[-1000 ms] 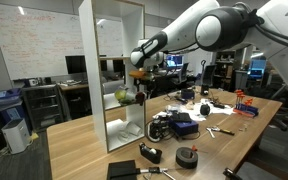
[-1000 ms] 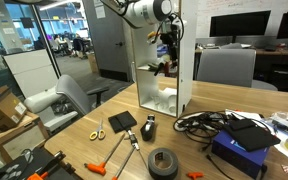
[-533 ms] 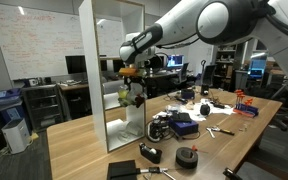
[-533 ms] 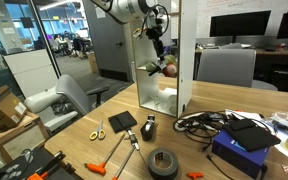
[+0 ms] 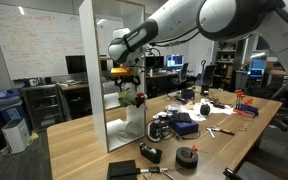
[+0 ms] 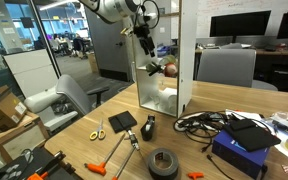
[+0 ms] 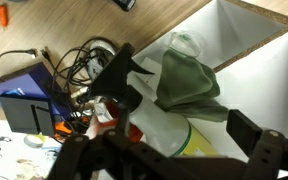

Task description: Pick up the bottle from the middle shelf and put it on the table

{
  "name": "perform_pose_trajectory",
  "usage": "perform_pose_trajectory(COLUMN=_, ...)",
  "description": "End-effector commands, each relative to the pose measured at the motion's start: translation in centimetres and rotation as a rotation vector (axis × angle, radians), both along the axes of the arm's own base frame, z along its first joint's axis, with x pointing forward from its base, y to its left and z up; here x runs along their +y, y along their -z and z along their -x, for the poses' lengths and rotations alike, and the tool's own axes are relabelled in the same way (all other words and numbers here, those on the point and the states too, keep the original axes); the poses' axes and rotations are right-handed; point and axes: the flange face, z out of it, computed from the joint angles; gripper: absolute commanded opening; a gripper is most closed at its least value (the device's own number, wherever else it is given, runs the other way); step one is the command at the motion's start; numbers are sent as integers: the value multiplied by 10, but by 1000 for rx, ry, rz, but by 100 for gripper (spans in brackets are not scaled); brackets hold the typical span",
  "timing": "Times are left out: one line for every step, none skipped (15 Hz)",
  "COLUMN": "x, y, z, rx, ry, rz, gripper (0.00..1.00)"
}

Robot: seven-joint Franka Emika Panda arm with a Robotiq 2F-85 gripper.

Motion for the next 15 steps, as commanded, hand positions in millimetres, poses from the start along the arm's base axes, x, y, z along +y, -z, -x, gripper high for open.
perform_pose_trajectory(x=-6, y=-3, z=0, rx=1, ry=-199, rz=21, gripper=100)
perform_pose_trajectory(x=-10, y=0, z=-1, rx=11, ry=-250, rz=31, gripper=100)
perform_pose_trajectory(x=-15, y=2, z=-2, rx=21, ry=-304, rz=42, gripper=100)
perform_pose_trajectory(x=-20, y=4, z=-3, rx=27, ry=-355, rz=53, gripper=100)
perform_pose_trajectory(x=-26, y=8, z=-3, rx=35, ry=-407, rz=63, gripper=100)
perform_pose_trajectory(x=-32, y=11, z=-4, rx=40, ry=-460, rz=73, gripper=100)
perform_pose_trajectory(x=-38, y=15, z=-5, rx=44, ry=-512, rz=82, gripper=100)
perform_pose_trajectory(x=-42, y=21, z=-7, rx=47, ry=-564, rz=90, gripper=100)
perform_pose_trajectory(x=-46, y=25, z=-9, rx=51, ry=-616, rz=97, gripper=100)
perform_pose_trajectory(x=-48, y=30, z=-10, rx=58, ry=-668, rz=104, gripper=100)
perform_pose_trajectory(x=-50, y=34, z=-12, rx=65, ry=-721, rz=111, gripper=100)
perform_pose_trajectory(x=-50, y=37, z=-14, rx=72, ry=-774, rz=118, gripper=100)
perform_pose_trajectory(x=-50, y=41, z=-16, rx=78, ry=-827, rz=124, gripper=100)
perform_pose_trajectory(x=-50, y=46, z=-18, rx=84, ry=-879, rz=129, gripper=100)
perform_pose_trajectory(x=-49, y=49, z=-19, rx=93, ry=-933, rz=134, gripper=100)
